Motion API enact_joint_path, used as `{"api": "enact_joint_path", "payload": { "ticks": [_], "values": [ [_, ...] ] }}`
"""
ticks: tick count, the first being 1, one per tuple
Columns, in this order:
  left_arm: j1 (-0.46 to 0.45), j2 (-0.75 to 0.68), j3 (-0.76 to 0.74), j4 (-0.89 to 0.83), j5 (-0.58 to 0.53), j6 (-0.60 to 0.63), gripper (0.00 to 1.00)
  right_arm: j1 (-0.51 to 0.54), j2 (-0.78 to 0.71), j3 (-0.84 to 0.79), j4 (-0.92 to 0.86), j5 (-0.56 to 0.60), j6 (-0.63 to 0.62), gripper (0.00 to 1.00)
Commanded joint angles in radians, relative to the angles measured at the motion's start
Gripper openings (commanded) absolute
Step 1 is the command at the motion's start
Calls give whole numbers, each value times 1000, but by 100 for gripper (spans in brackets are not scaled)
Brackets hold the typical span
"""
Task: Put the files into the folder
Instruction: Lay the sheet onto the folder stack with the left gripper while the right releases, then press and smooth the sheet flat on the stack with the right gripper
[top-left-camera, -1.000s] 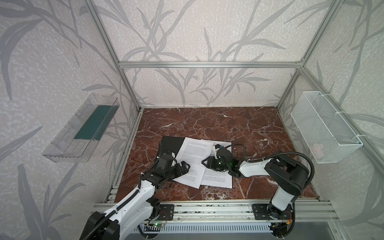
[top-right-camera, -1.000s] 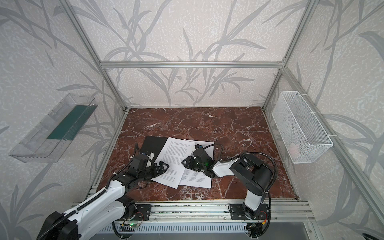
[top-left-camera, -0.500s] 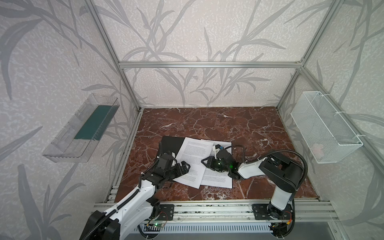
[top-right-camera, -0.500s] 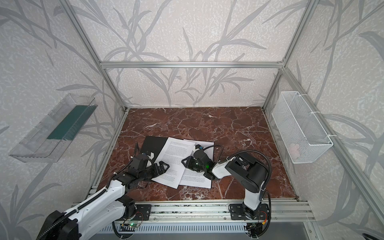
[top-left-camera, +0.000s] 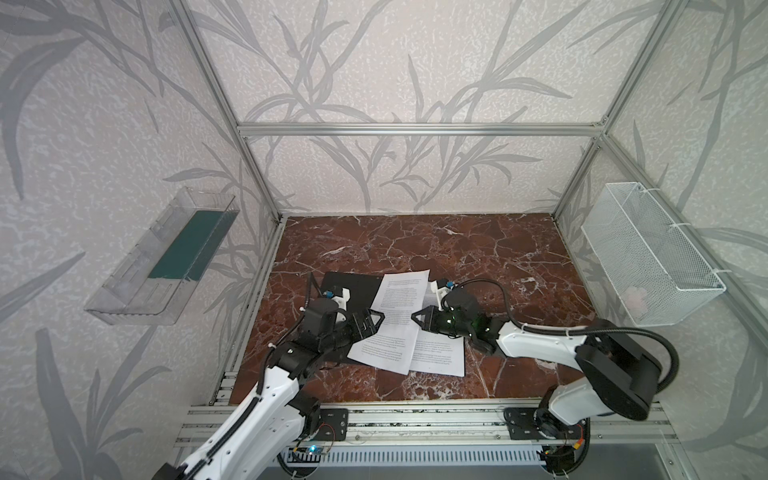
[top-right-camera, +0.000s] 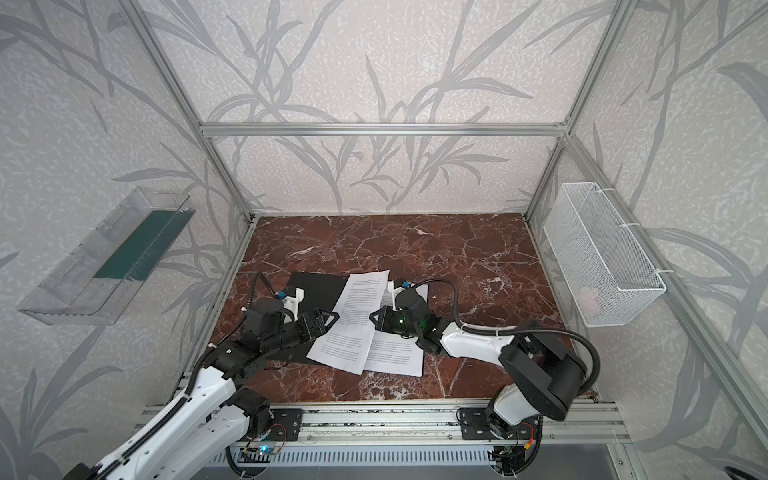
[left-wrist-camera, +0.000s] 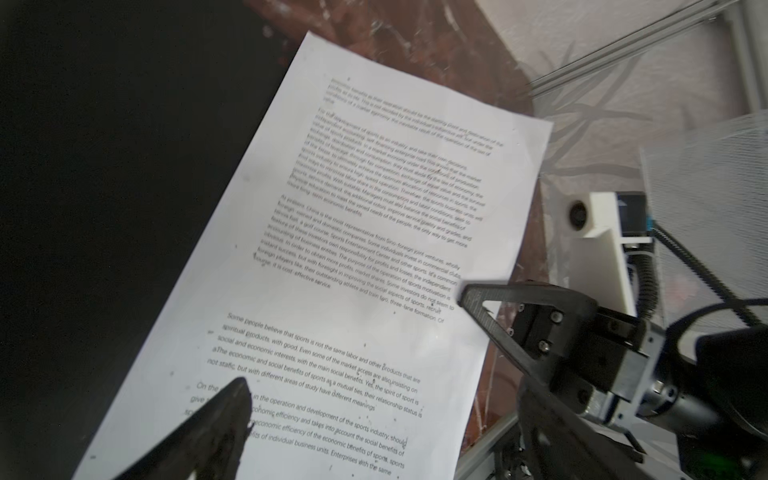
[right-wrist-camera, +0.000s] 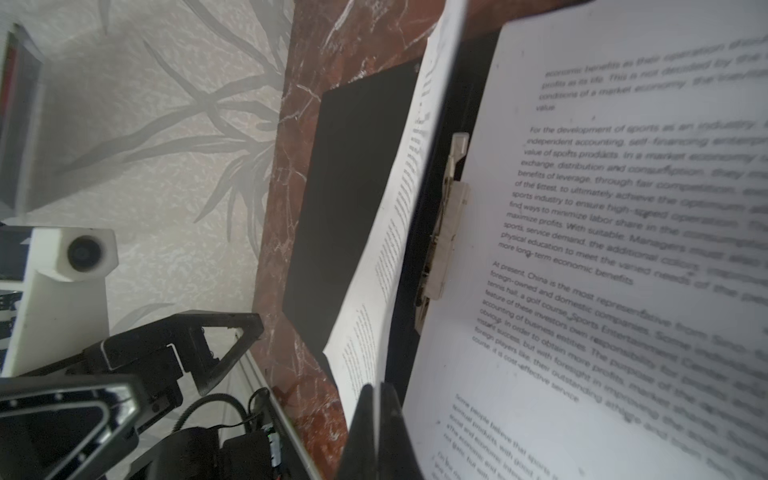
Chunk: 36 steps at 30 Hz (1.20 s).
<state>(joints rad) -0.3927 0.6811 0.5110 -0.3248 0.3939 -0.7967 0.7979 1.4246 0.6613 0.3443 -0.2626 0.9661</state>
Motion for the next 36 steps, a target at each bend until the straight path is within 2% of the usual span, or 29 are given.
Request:
{"api": "enact_joint_path", "payload": {
  "ticks": [1, 3, 5, 7, 9, 12, 17, 23, 29, 36],
  "values": [
    [0, -54, 80, -151, 3, 69, 99, -92, -115, 8, -226, -120, -82, 0],
    [0, -66, 112, -200, 3, 100, 99, -172, -155, 20, -322, -231, -157, 0],
    [0, -69, 133, -237, 9, 128, 99, -241, -186, 42, -497, -253, -246, 0],
    [0, -68, 149, -257, 17, 146, 99, -291, -186, 44, -574, -302, -316, 0],
    [0, -61, 175, -274, 30, 170, 99, -333, -176, 47, -657, -293, -372, 0],
    [0, -43, 231, -317, 32, 235, 99, -344, -153, 62, -729, -209, -437, 0],
    [0, 7, 287, -379, 17, 340, 99, -345, -75, 93, -732, -209, -476, 0],
    [0, 24, 254, -346, 80, 324, 99, -344, -59, 94, -702, -200, -461, 0],
    [1, -21, 245, -345, 42, 315, 99, -344, -69, 73, -632, -160, -394, 0],
    [0, -24, 243, -347, 43, 314, 99, -345, -21, 89, -565, -189, -352, 0]
  ]
}}
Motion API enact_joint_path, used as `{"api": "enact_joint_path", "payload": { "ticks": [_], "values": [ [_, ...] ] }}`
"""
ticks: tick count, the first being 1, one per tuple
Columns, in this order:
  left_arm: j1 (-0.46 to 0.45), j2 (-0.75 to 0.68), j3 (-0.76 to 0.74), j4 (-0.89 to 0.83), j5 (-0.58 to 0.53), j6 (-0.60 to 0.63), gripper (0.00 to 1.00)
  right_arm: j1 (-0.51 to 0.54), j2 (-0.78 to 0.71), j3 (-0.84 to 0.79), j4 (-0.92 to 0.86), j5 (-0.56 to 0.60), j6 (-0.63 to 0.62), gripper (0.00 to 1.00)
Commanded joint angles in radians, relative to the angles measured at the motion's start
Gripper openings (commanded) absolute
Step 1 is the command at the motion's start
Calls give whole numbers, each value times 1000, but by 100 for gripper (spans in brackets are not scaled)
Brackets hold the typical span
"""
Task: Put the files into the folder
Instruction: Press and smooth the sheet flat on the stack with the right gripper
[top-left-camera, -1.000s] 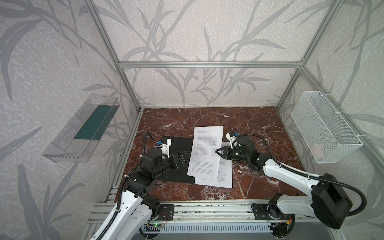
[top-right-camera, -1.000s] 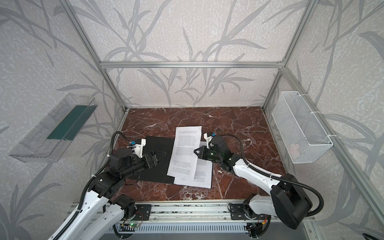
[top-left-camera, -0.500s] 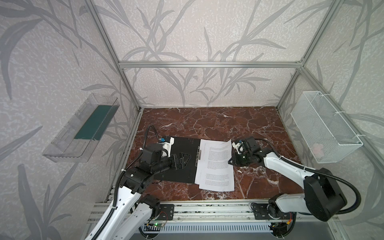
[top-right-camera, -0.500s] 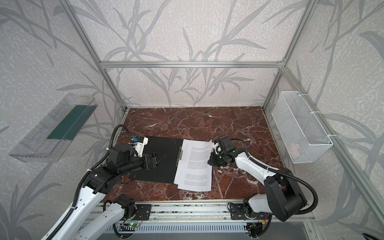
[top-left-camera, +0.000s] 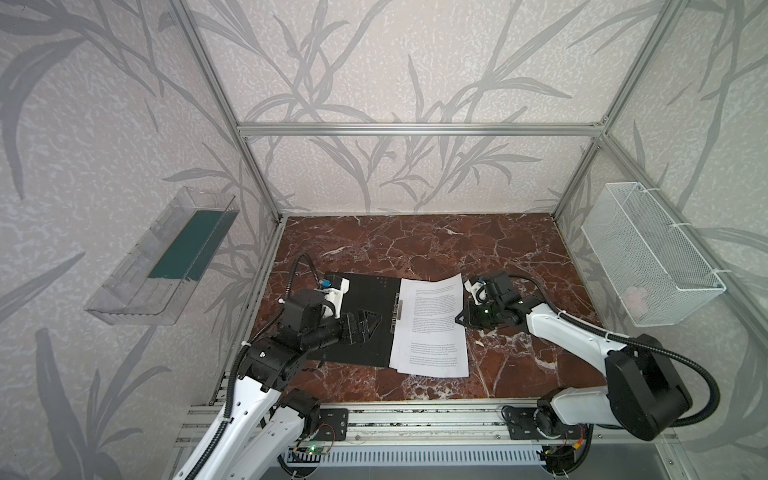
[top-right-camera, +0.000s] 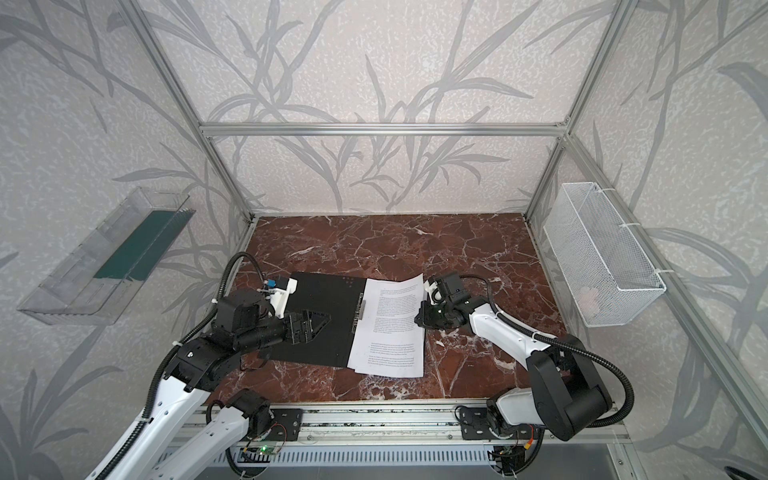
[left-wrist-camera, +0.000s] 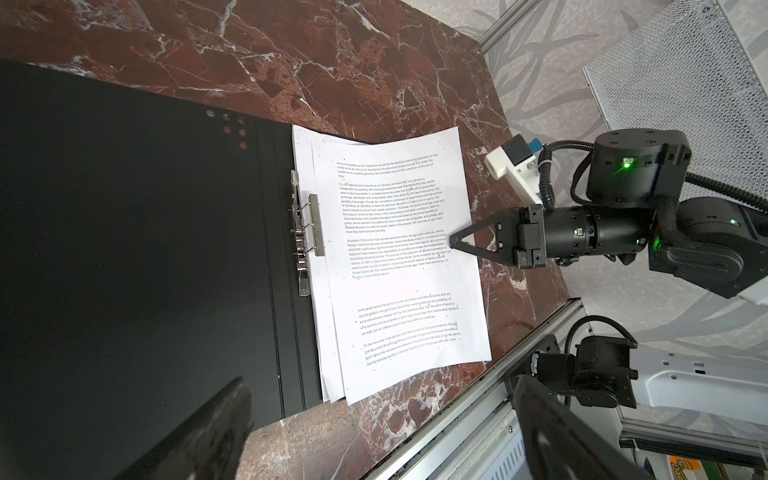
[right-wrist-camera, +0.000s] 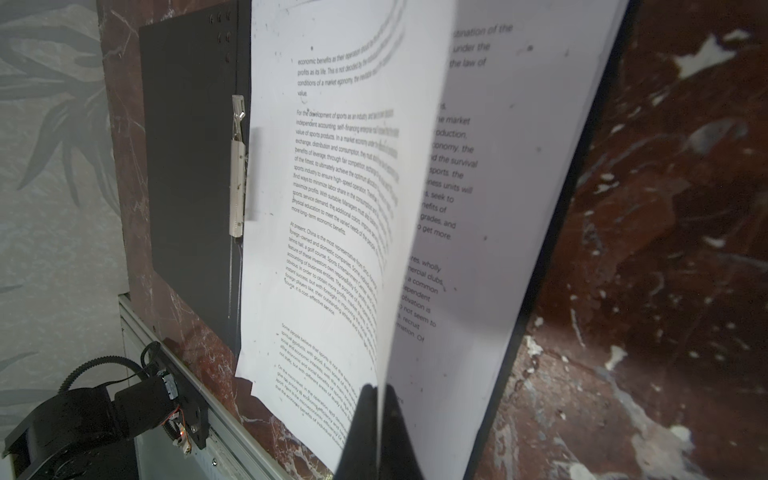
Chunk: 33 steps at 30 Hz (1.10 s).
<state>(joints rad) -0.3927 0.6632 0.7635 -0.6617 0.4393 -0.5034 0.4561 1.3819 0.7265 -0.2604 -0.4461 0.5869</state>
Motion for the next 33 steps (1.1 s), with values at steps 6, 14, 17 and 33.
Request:
{"api": "enact_joint_path", "payload": {
  "ticks": [6, 14, 17, 33],
  "values": [
    [0, -5, -10, -10, -5, 21, 99, -1, 42, 30, 56, -17, 30, 0],
    [0, -4, -11, -8, -4, 19, 99, 1, 53, 23, 91, -25, 43, 0],
    [0, -2, -12, -7, -4, 19, 99, 3, 60, 26, 98, -29, 42, 0],
    [0, 3, -11, -6, -4, 20, 99, 16, 105, 69, 77, -55, 1, 0]
  ]
}}
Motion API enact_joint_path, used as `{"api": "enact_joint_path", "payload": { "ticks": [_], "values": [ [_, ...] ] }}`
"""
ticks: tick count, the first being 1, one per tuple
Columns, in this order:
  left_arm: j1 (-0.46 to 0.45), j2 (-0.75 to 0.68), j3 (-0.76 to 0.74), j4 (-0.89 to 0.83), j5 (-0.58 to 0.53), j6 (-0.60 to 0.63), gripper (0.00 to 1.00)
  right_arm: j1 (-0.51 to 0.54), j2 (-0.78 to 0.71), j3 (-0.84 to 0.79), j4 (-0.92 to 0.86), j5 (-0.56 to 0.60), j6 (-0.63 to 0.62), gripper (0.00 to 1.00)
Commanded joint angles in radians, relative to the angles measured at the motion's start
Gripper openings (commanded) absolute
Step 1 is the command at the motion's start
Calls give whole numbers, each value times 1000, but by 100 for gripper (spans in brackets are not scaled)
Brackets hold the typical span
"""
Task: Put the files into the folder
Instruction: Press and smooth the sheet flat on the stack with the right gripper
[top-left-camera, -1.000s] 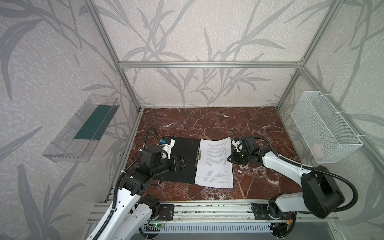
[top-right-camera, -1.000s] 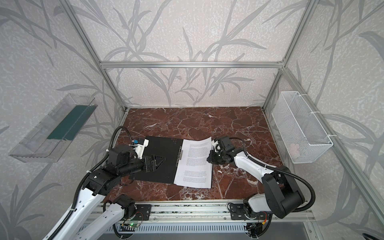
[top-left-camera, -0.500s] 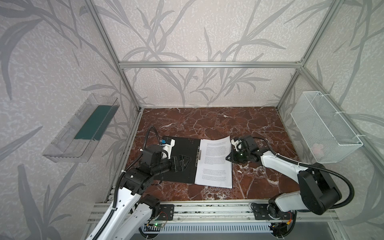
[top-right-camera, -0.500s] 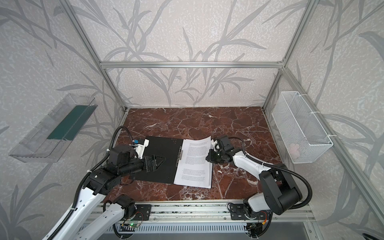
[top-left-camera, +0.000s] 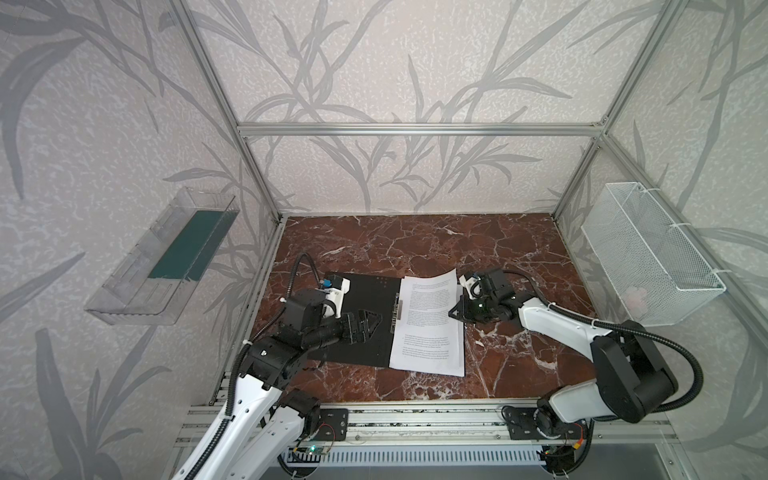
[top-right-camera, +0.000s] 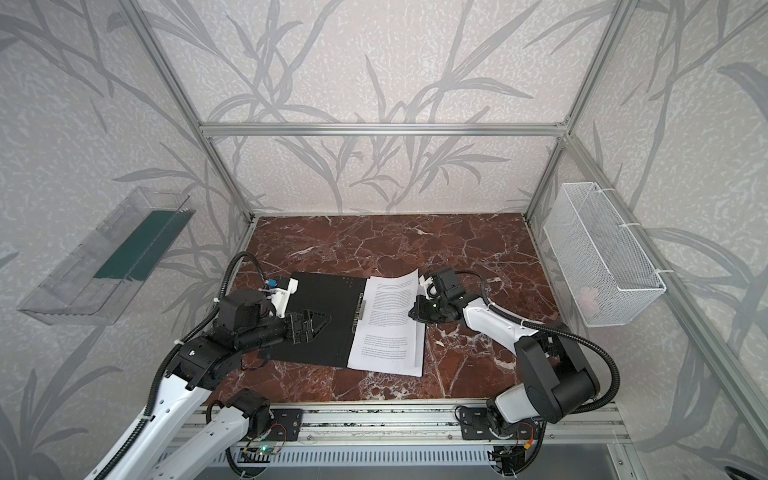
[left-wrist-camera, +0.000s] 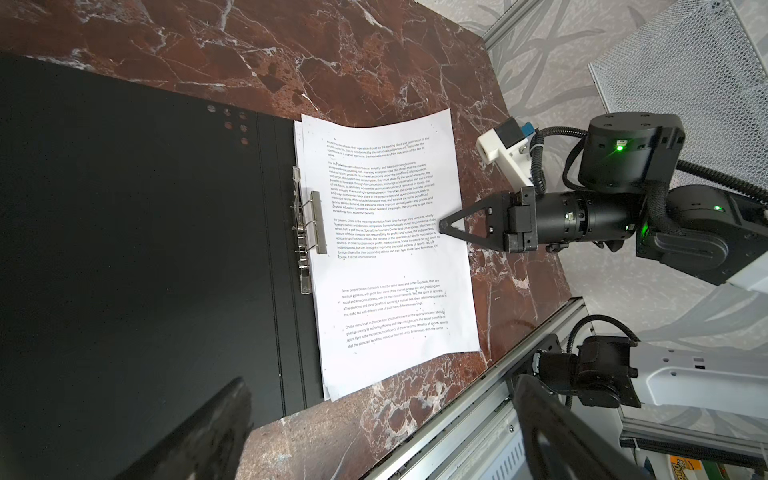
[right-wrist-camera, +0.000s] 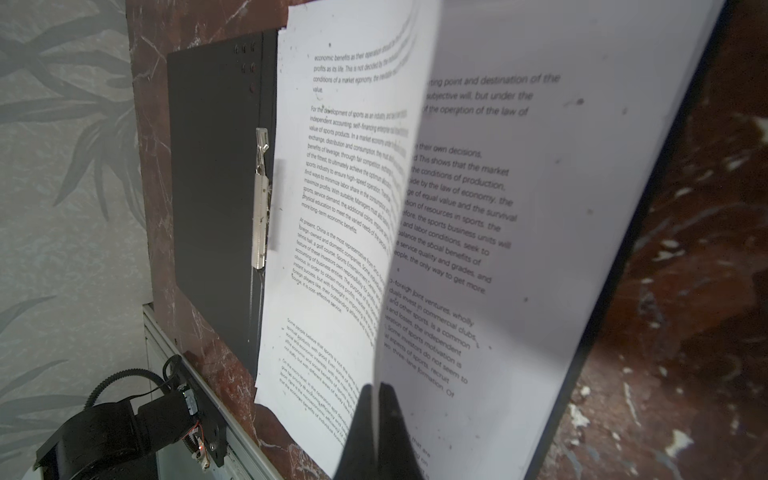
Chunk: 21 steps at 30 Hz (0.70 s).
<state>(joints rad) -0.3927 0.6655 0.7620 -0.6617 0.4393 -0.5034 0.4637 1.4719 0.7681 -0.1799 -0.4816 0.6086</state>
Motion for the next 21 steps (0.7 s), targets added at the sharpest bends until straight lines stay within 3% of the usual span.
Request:
{"api": "enact_joint_path", "payload": {
  "ticks": [1, 21],
  "values": [
    [0, 1, -9, -6, -4, 19, 99, 9, 18, 31, -7, -20, -25, 0],
    [0, 8, -10, -7, -4, 20, 99, 16, -5, 57, -97, -18, -112, 0]
  ]
}}
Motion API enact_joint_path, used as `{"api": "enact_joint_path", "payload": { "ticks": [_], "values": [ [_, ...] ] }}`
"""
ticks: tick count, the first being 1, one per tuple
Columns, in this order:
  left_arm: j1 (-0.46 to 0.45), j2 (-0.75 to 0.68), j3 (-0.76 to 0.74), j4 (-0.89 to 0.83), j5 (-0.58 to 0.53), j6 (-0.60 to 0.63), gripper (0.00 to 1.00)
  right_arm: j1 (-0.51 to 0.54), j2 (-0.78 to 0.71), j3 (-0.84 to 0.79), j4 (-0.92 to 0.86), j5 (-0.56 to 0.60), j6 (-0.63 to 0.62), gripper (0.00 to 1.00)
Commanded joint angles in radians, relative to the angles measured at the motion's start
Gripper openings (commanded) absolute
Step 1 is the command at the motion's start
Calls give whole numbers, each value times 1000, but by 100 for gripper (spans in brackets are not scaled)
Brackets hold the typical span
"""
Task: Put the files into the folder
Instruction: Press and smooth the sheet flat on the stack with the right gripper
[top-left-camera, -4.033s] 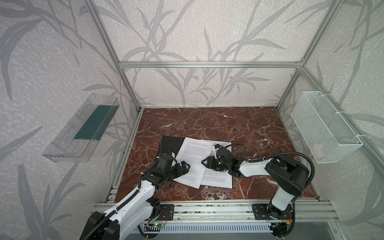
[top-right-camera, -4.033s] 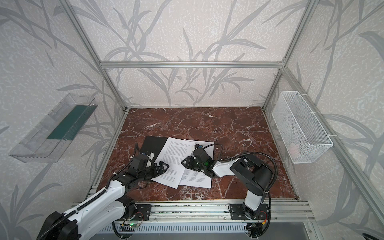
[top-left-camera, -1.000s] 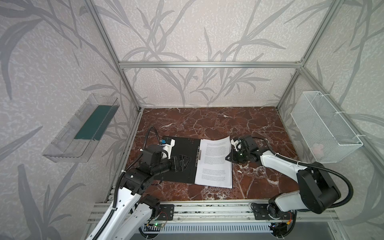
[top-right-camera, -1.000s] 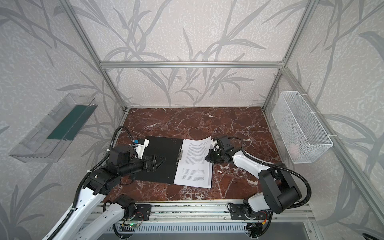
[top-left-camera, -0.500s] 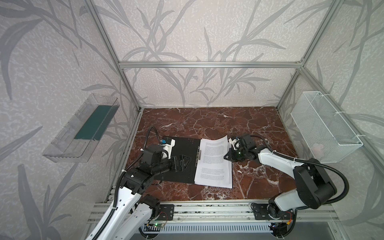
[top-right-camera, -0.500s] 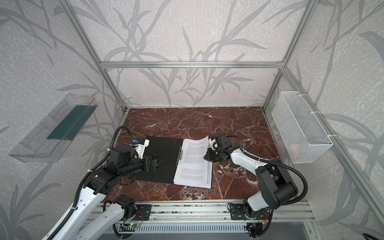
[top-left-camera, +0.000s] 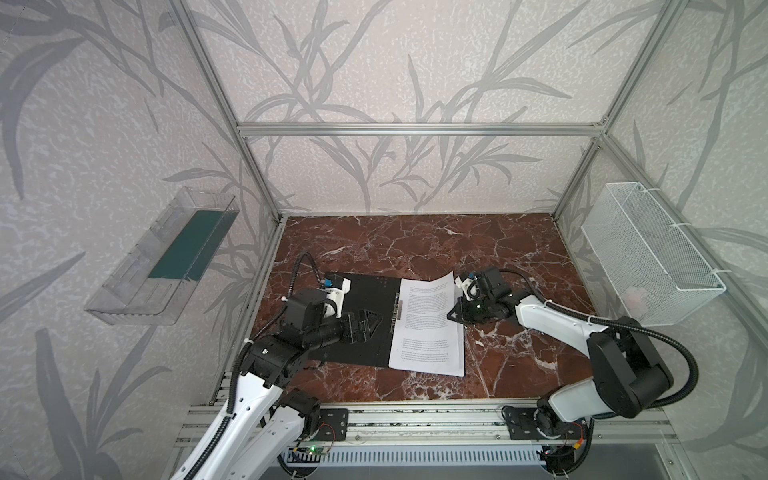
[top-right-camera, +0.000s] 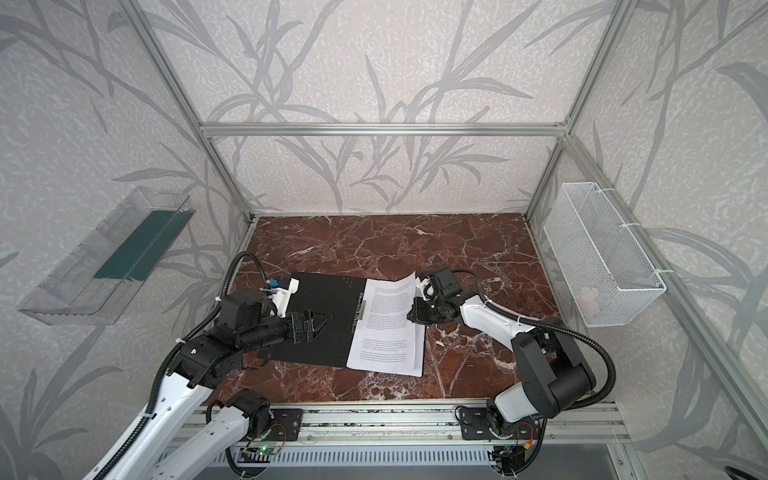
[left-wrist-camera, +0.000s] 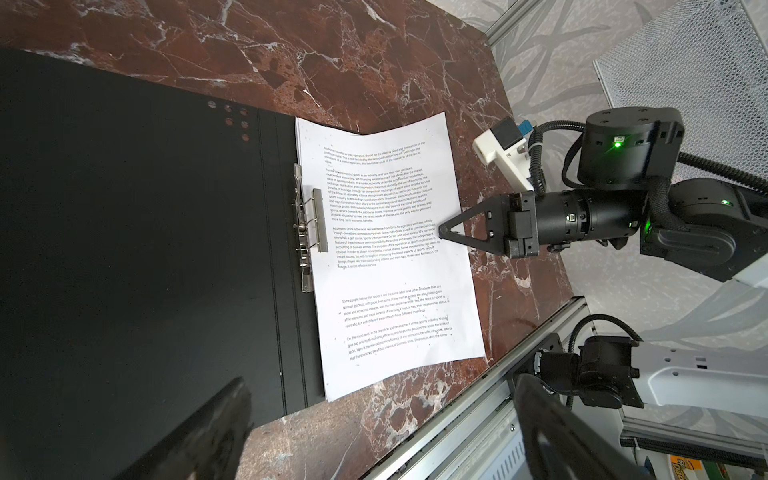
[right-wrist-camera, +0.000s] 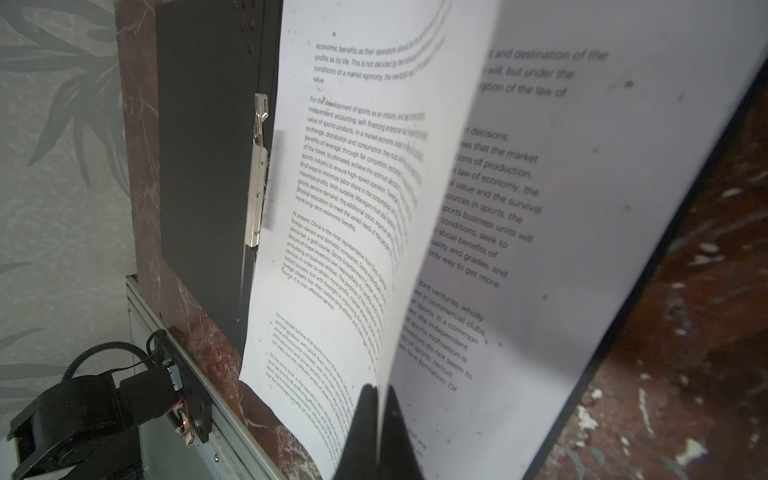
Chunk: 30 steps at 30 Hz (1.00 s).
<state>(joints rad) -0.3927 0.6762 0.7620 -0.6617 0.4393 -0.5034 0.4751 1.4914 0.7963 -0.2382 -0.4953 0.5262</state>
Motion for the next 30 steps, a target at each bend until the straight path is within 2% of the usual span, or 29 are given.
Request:
{"api": "enact_joint_path", "payload": {
  "ticks": [1, 30],
  "values": [
    [0, -3, -9, -6, -4, 21, 99, 5, -25, 30, -39, -7, -33, 0],
    [0, 0, -9, -7, -2, 19, 99, 5, -17, 7, 47, 9, 75, 0]
  ]
}}
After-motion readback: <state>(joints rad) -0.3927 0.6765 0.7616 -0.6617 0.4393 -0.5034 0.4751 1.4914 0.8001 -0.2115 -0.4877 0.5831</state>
